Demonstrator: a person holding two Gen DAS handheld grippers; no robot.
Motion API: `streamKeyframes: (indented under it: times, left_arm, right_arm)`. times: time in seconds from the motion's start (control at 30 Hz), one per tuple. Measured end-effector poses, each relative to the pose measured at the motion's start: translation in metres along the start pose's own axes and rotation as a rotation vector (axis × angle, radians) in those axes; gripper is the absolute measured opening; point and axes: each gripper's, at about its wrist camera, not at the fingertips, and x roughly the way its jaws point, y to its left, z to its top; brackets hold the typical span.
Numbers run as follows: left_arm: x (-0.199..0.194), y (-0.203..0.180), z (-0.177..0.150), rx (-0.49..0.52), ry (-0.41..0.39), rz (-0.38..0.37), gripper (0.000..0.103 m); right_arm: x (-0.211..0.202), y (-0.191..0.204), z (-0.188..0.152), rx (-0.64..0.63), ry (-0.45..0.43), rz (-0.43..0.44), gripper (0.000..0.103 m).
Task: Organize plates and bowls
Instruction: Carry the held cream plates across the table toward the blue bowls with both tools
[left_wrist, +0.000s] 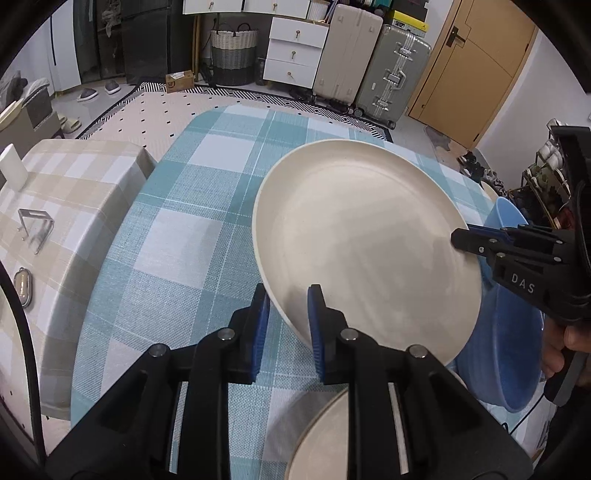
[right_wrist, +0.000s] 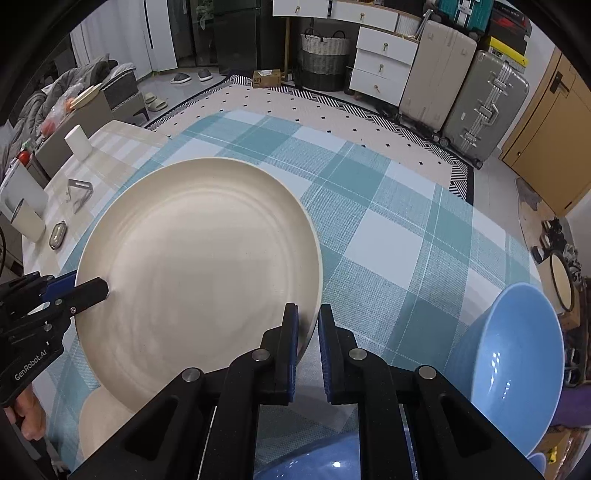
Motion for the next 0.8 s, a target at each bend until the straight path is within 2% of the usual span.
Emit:
streamKeyframes:
  times: [0.8]
  left_arm:
    - [-0.115, -0.017, -0.032, 0.025, -0.103, -0.026, 0.017]
  right_arm:
    - [-0.089, 0.02, -0.036, 0.001, -0.103, -0.001, 0.012]
